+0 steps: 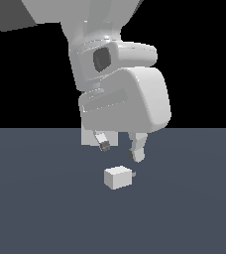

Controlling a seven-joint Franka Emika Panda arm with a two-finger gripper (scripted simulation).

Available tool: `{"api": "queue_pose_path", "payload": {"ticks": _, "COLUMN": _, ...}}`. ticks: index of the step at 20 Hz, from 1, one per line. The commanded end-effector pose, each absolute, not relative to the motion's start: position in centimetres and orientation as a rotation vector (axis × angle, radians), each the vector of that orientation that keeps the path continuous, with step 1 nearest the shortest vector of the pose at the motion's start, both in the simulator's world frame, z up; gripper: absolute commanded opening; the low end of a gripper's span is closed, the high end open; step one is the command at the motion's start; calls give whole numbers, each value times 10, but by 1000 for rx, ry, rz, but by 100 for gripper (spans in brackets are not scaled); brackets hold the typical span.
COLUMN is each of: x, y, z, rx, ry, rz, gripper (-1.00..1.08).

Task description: Plug the charger into the wall socket.

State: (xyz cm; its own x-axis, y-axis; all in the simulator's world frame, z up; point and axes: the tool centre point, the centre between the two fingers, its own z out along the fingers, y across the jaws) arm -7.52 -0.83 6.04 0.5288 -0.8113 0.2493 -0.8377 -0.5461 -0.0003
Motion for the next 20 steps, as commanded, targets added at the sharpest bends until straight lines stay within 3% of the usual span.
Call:
{"api": "queue_pose_path", "payload": {"ticks": 1, "x": -76, "y": -8, "z": 56, "rx": 2640, "ry": -1432, "rz": 334, "gripper": 100}}
{"api": "queue_pose_path", "payload": {"ticks": 16, "x": -76, "y": -8, "z": 12, "rx": 2639, "ry": -1436, "rz": 333, "gripper": 100}}
{"api": "queue_pose_path", "payload": {"ticks": 17, "x": -76, "y": -8, "z": 12, "rx": 2639, "ry": -1436, "rz": 333, "gripper": -100}}
{"api": "queue_pose_path", "payload": {"ticks": 20, "x": -76, "y": -8, "z": 12, "rx": 2639, "ry": -1436, "rz": 333, "gripper": -100}}
